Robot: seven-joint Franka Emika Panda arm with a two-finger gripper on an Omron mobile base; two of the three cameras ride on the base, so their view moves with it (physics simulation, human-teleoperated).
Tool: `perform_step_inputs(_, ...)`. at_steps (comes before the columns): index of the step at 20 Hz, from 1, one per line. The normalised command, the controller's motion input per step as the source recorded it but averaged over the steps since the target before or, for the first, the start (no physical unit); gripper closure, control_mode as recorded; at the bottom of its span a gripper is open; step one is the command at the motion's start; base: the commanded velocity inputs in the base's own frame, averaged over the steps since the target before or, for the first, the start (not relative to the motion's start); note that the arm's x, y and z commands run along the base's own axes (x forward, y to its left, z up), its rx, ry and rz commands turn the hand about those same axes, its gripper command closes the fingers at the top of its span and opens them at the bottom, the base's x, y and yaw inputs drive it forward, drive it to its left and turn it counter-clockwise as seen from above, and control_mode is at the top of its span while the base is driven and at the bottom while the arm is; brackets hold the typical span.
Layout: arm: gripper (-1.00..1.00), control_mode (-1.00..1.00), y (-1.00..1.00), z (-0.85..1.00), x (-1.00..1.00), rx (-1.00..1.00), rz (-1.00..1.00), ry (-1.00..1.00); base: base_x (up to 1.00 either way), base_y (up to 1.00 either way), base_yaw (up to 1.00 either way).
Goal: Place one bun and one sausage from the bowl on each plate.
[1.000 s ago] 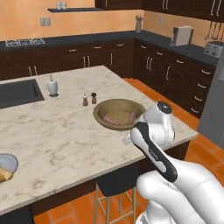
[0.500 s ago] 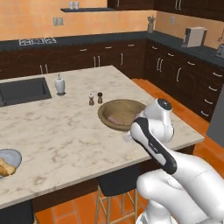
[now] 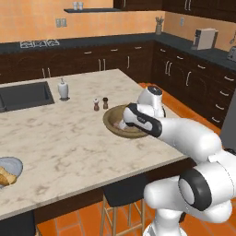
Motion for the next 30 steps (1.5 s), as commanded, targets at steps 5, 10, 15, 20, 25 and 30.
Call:
perform_step_inputs(5, -1.00, -1.00, -0.02, -0.50, 0.93, 0.00, -0.13, 0.19, 0.00, 0.00, 0.00)
perform_step_inputs(10, -1.00, -1.00, -0.11, -0.59, 0.70, 0.02, -0.02, 0.17, 0.00, 0.00, 0.00)
perform_step_inputs(15, -1.00, -1.00, -0.06, -0.61, 0.40, 0.01, 0.00, 0.09, 0.00, 0.00, 0.00)
perform_step_inputs(20, -1.00, -1.00, 0.00, -0.45, 0.30, 0.03, 0.00, 0.01, 0.00, 0.00, 0.00)
perform_step_inputs(25, -1.00, -1.00, 0.01, -0.42, 0.61, 0.01, 0.00, 0.01, 0.00, 0.00, 0.00)
perform_step_inputs(30, -1.00, -1.00, 0.04, -0.47, 0.34, 0.00, 0.00, 0.00, 0.00, 0.00, 0.00)
